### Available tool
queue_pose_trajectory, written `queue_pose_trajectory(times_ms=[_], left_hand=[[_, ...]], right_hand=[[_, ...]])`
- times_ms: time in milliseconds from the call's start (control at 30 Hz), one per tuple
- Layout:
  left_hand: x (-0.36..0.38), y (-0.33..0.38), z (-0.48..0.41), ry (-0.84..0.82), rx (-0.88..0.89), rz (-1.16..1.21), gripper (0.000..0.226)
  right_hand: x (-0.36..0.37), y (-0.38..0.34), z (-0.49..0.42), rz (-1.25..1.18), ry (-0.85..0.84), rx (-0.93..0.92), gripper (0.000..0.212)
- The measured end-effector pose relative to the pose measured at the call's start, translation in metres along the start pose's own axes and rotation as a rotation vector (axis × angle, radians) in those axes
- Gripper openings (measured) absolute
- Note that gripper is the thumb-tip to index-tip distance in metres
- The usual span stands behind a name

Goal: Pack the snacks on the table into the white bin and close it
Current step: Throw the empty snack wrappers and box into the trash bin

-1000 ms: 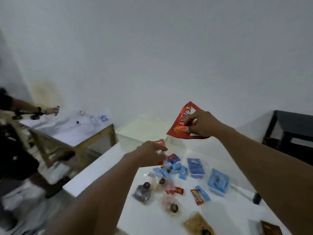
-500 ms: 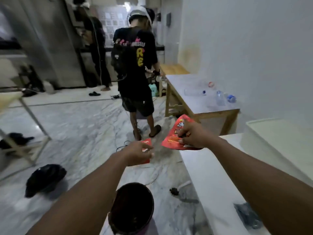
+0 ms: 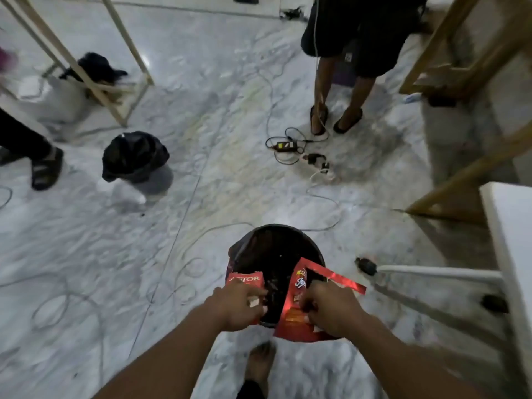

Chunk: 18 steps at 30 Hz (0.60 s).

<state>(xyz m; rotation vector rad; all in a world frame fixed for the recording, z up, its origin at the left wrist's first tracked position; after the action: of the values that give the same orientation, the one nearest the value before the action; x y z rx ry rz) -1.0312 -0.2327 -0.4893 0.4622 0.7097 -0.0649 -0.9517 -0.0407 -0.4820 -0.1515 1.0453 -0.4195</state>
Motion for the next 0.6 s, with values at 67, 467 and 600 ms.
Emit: queue_pose_trajectory(times_ms=[67, 467, 600], left_hand=[[0.031, -0.025, -0.058, 0.002, -0.001, -0.021, 0.054], [0.107, -0.084, -0.186, -0.093, 0.068, -0.109, 0.048], [0.067, -0.057, -0.153, -0.167, 0.076, -0.149, 0.043]], right_hand=[[0.049, 0.018, -0.052, 0.067, -0.019, -0.032, 0.029], [0.157, 0.057, -0.159, 0.022, -0.177, 0.083, 0.036], [0.105, 0.044, -0.117, -0.076, -0.176, 0.146, 0.033]])
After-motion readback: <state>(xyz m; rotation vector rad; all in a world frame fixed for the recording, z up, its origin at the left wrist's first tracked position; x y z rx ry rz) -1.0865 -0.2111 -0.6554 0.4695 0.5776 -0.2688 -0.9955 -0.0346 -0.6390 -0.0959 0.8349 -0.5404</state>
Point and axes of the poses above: each hand's wrist, its own z-axis away from the middle knuckle, its own x-axis out of the palm, y = z × x, the point moved 5 cm from there along -z, towards the middle knuckle, and after that the axes turned 8 degrees about y, right-handed, at the moved point
